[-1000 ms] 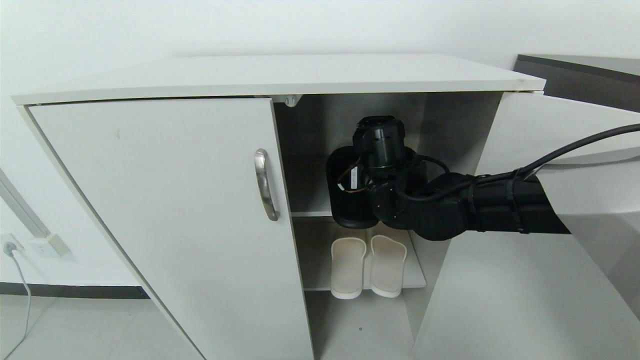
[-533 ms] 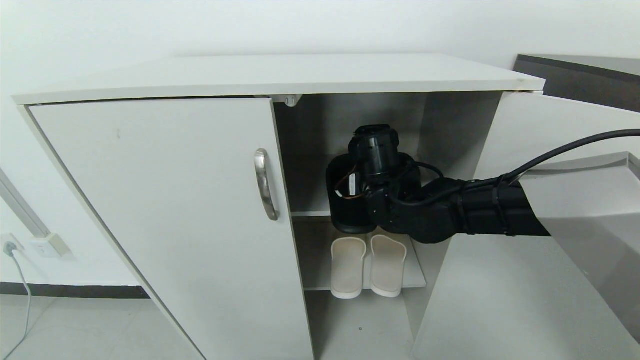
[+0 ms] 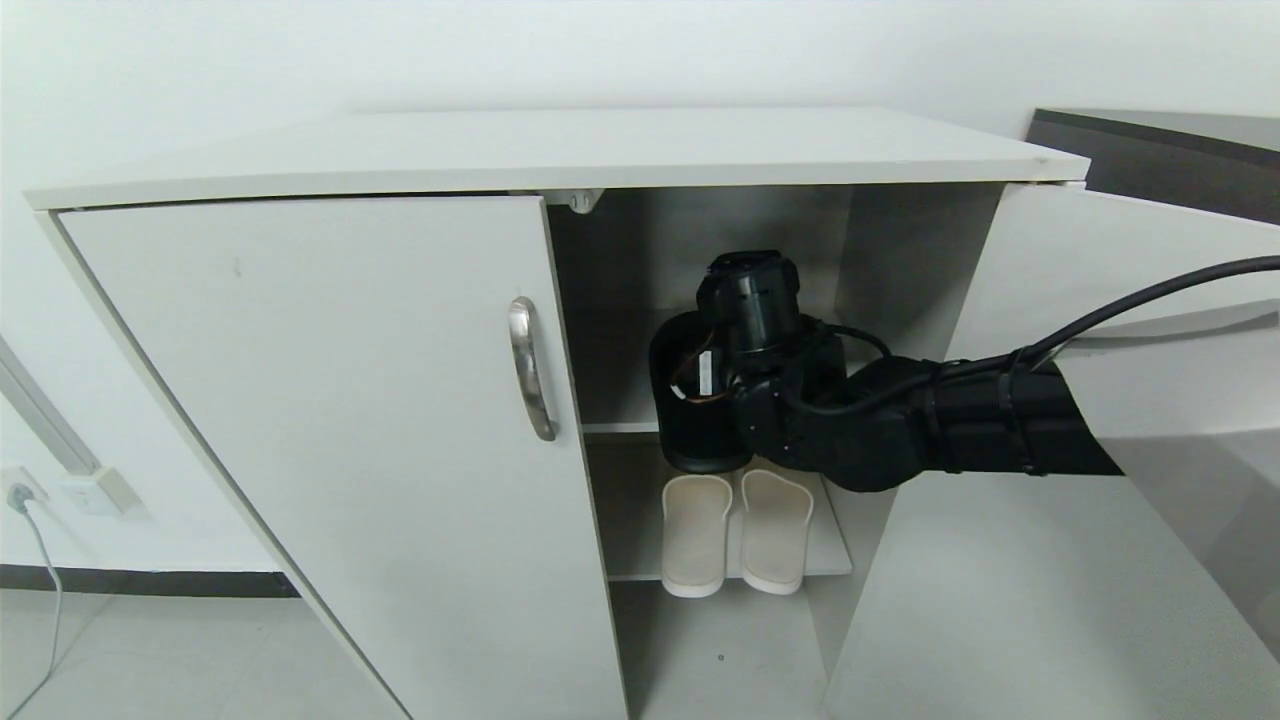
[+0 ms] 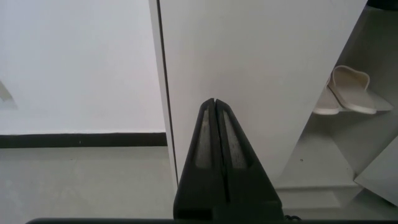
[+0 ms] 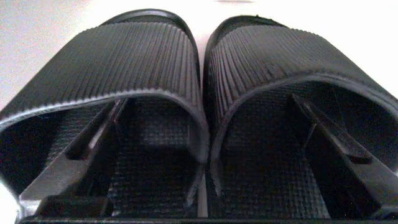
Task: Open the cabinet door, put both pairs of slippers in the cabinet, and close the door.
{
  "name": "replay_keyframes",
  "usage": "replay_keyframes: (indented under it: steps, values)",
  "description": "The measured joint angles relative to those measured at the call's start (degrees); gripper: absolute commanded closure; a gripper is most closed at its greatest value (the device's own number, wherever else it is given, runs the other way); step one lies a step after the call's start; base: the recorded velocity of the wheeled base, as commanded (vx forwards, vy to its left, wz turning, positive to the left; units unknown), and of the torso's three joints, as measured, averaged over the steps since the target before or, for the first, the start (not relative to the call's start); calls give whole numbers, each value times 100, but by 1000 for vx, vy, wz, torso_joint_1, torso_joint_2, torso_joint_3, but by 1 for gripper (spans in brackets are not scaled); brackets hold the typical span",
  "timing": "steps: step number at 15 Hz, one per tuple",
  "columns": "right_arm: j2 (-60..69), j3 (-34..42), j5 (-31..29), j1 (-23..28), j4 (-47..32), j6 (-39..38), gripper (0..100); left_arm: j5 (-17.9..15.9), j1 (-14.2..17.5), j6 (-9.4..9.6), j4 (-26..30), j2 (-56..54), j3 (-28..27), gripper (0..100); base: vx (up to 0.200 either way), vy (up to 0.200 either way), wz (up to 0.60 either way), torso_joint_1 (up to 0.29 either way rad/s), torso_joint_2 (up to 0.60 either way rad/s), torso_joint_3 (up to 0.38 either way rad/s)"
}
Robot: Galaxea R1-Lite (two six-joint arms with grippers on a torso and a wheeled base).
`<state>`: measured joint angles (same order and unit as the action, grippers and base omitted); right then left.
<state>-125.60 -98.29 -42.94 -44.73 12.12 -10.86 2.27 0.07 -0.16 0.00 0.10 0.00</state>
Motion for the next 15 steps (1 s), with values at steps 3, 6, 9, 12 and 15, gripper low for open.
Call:
replay_keyframes:
  steps: [3,6,9,12,15]
  values:
    - [410,472,-22,-207,20,-13,0,-9,-5,2,0,0,0,100,0,0,0,0,0,0]
    - [848,987,-39,-446,44,-22,0,-9,0,2,0,0,0,100,0,0,0,0,0,0]
    - [1295,1608,-34,-649,49,-117,0,-9,0,2,0,0,0,100,0,0,0,0,0,0]
    - [1827,2374,13,-940,158,-288,0,-9,0,6,0,0,0,100,0,0,0,0,0,0]
    - [2417,3355,27,-1406,718,-334,0,-9,0,9,0,0,0,100,0,0,0,0,0,0]
